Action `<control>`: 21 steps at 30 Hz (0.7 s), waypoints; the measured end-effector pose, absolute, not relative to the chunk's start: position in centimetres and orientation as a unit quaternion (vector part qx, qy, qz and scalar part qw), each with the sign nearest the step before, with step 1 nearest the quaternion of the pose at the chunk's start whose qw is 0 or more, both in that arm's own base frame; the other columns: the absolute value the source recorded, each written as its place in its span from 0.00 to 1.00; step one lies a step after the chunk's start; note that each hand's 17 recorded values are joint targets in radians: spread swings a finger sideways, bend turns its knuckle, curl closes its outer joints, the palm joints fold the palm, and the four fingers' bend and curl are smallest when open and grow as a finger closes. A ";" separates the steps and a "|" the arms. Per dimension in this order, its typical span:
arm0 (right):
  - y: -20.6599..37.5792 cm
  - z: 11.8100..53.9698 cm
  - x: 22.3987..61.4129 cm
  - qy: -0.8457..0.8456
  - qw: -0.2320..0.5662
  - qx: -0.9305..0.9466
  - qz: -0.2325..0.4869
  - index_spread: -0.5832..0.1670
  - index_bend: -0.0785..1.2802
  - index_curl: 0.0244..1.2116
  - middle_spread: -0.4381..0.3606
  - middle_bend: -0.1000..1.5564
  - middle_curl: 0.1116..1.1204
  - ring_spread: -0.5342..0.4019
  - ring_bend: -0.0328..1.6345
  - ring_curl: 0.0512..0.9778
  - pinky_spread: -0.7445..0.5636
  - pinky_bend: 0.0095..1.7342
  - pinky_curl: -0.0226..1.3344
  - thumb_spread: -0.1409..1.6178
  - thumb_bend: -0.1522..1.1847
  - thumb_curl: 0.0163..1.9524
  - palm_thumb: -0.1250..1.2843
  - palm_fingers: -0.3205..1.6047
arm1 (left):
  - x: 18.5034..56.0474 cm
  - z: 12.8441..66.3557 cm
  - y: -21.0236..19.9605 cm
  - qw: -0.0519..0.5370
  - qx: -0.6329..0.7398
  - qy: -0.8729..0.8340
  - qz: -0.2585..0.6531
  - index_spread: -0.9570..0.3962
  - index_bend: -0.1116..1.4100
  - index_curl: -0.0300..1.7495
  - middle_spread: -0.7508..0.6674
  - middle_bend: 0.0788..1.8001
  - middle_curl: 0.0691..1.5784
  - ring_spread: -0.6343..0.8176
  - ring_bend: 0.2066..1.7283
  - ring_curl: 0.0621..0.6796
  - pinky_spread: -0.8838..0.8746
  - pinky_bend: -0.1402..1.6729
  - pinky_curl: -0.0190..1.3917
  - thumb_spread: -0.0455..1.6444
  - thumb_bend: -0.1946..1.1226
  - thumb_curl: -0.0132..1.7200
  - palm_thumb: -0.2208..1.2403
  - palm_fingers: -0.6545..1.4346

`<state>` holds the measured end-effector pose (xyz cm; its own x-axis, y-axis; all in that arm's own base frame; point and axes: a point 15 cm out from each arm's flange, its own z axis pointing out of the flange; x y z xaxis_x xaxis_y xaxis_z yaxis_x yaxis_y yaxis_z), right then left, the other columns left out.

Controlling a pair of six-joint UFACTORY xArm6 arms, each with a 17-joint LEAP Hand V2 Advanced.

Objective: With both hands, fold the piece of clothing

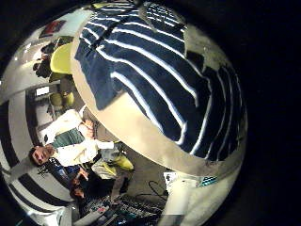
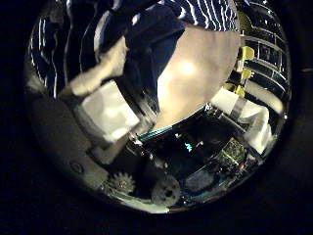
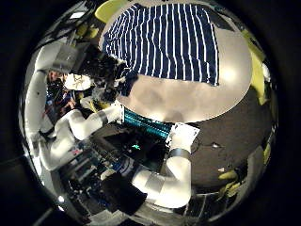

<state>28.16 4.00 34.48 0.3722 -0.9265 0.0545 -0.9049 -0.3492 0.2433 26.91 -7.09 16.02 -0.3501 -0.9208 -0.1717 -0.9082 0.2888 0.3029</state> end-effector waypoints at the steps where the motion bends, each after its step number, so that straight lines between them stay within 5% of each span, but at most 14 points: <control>1: 4.0 34.5 28.2 -0.558 0.117 0.820 -0.046 0.40 0.13 0.17 0.57 0.39 0.31 0.61 0.31 0.17 0.84 0.28 0.20 0.73 0.10 0.11 0.16 0.29 | 27.0 16.2 -7.1 0.017 0.571 -0.802 -0.174 0.55 0.20 0.29 0.30 0.38 0.45 0.14 0.55 0.41 0.21 0.52 0.36 0.64 0.17 0.22 0.60 0.69; 2: 4.0 34.5 28.2 -0.558 0.117 0.820 -0.046 0.41 0.07 0.14 0.52 0.68 0.44 0.57 0.25 0.13 0.83 0.22 0.17 0.74 0.11 0.11 0.17 0.37 | 27.1 16.4 -7.1 0.015 0.572 -0.802 -0.172 0.54 0.21 0.30 0.29 0.39 0.46 0.13 0.56 0.44 0.19 0.54 0.37 0.64 0.16 0.22 0.61 0.69; 6: 4.0 34.5 28.2 -0.558 0.117 0.820 -0.046 0.42 0.18 0.17 0.43 0.51 0.40 0.46 0.36 0.20 0.80 0.28 0.20 0.77 0.11 0.11 0.18 0.32 | 27.3 17.1 -7.1 0.009 0.574 -0.802 -0.162 0.50 0.21 0.34 0.24 0.40 0.51 0.10 0.61 0.51 0.15 0.58 0.40 0.66 0.15 0.23 0.65 0.69; 7: 4.0 34.5 28.2 -0.558 0.117 0.820 -0.046 0.42 0.19 0.17 0.44 0.39 0.34 0.39 0.50 0.26 0.73 0.35 0.22 0.78 0.11 0.11 0.18 0.41 | 27.3 17.3 -7.1 0.007 0.575 -0.802 -0.159 0.49 0.21 0.35 0.23 0.41 0.52 0.09 0.61 0.53 0.14 0.59 0.40 0.66 0.15 0.23 0.66 0.69; 9: 4.0 34.5 28.2 -0.558 0.117 0.820 -0.046 0.39 0.18 0.17 0.41 0.34 0.31 0.35 0.56 0.28 0.62 0.45 0.23 0.79 0.11 0.11 0.19 0.50 | 27.4 17.6 -7.0 0.005 0.576 -0.802 -0.156 0.47 0.22 0.38 0.21 0.41 0.54 0.09 0.63 0.55 0.13 0.60 0.41 0.66 0.14 0.24 0.66 0.68; 11: 4.0 34.5 28.2 -0.558 0.117 0.820 -0.046 0.31 0.22 0.18 0.31 0.39 0.35 0.30 0.65 0.34 0.46 0.55 0.27 0.82 0.12 0.11 0.22 0.73 | 27.4 17.8 -6.9 0.004 0.577 -0.802 -0.153 0.46 0.22 0.40 0.20 0.42 0.56 0.09 0.63 0.57 0.12 0.62 0.42 0.66 0.14 0.24 0.67 0.68; 14: 4.0 34.5 28.2 -0.558 0.117 0.820 -0.046 0.24 0.33 0.26 0.26 0.49 0.44 0.30 0.69 0.42 0.39 0.60 0.33 0.87 0.18 0.12 0.32 0.81 | 27.6 18.0 -6.9 0.002 0.577 -0.803 -0.151 0.43 0.22 0.44 0.18 0.42 0.58 0.09 0.65 0.60 0.12 0.63 0.43 0.67 0.14 0.24 0.67 0.67; 18: 4.0 34.5 28.2 -0.558 0.117 0.820 -0.046 0.19 0.47 0.35 0.22 0.60 0.53 0.29 0.74 0.49 0.37 0.67 0.38 0.93 0.27 0.14 0.47 0.80 | 27.9 18.4 -7.0 0.000 0.578 -0.803 -0.148 0.41 0.22 0.50 0.16 0.43 0.60 0.09 0.66 0.63 0.11 0.64 0.43 0.67 0.13 0.24 0.67 0.66; 21: 4.0 34.5 28.2 -0.558 0.117 0.820 -0.046 0.19 0.43 0.37 0.19 0.59 0.54 0.30 0.77 0.51 0.34 0.70 0.40 0.93 0.25 0.13 0.46 0.71 | 27.9 18.5 -7.0 0.000 0.577 -0.803 -0.149 0.39 0.22 0.53 0.15 0.43 0.62 0.09 0.66 0.65 0.11 0.65 0.44 0.68 0.13 0.25 0.67 0.65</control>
<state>28.16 4.00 34.48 0.3722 -0.9265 0.0545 -0.9049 -0.3492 0.2433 27.87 -7.00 18.46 -0.3333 -0.9271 -0.1716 -0.9271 0.2891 0.2386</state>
